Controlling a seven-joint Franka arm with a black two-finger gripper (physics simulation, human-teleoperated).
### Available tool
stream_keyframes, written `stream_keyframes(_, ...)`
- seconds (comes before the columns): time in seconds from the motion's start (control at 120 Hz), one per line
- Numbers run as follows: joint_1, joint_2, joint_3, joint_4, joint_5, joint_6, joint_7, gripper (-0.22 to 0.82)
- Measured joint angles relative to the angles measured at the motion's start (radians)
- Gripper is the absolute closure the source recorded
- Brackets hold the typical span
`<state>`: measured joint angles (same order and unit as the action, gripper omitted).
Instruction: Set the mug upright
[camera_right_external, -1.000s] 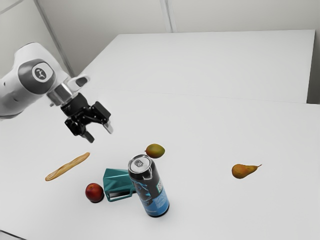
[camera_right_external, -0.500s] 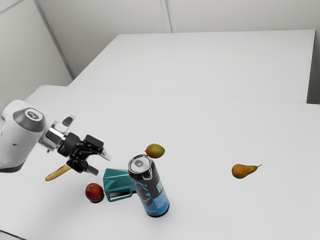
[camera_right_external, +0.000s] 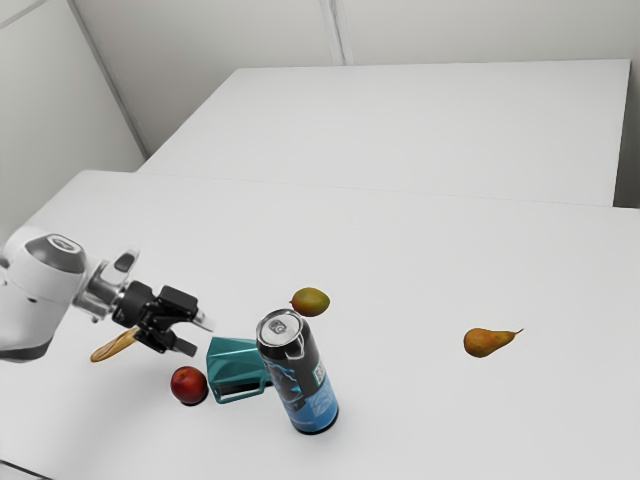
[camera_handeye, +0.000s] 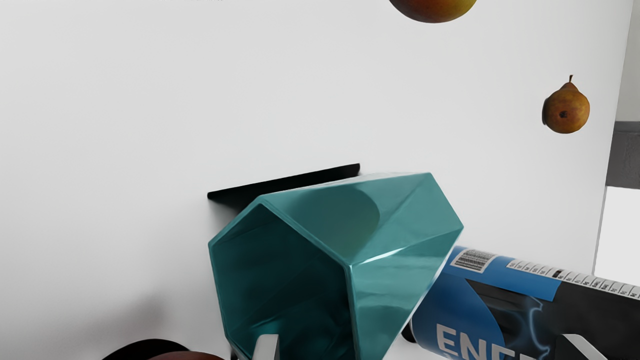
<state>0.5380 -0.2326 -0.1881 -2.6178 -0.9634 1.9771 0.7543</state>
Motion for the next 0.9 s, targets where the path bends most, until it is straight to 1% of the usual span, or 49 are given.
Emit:
stream_keyframes(0.517, -0.016, 0.093, -0.007, 0.004, -0.109, -0.005, 0.144, 0.00)
stream_keyframes(0.567, -0.017, 0.103, -0.008, 0.004, -0.115, -0.006, 0.154, 0.01)
stream_keyframes(0.633, -0.017, 0.108, -0.008, 0.005, -0.122, -0.007, 0.166, 0.07)
stream_keyframes(0.725, -0.017, 0.119, -0.008, 0.007, -0.129, -0.008, 0.180, 0.21)
stream_keyframes(0.9, -0.018, 0.126, -0.010, 0.011, -0.138, -0.009, 0.203, 0.44)
